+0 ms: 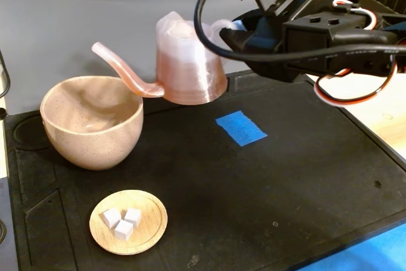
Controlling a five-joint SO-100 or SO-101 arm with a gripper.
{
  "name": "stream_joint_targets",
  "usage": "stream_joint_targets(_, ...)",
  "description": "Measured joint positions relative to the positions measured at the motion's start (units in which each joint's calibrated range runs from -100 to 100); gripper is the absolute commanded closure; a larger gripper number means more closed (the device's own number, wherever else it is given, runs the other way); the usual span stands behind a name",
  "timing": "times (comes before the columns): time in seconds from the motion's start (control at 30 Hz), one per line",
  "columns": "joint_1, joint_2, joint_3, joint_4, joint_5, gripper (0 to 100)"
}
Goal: Pick up a kettle and pour liquid into a cup.
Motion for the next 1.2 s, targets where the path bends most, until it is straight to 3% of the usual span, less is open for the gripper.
stream_joint_targets(0.23, 0.08, 0.00, 0.00, 0.00, 3.04, 100)
stream_joint_targets(0.83, 2.49, 7.19, -8.47, 0.00, 3.25, 99)
stream_joint_targets(1.2, 2.72, 7.28, -10.71, 0.00, 11.00, 99)
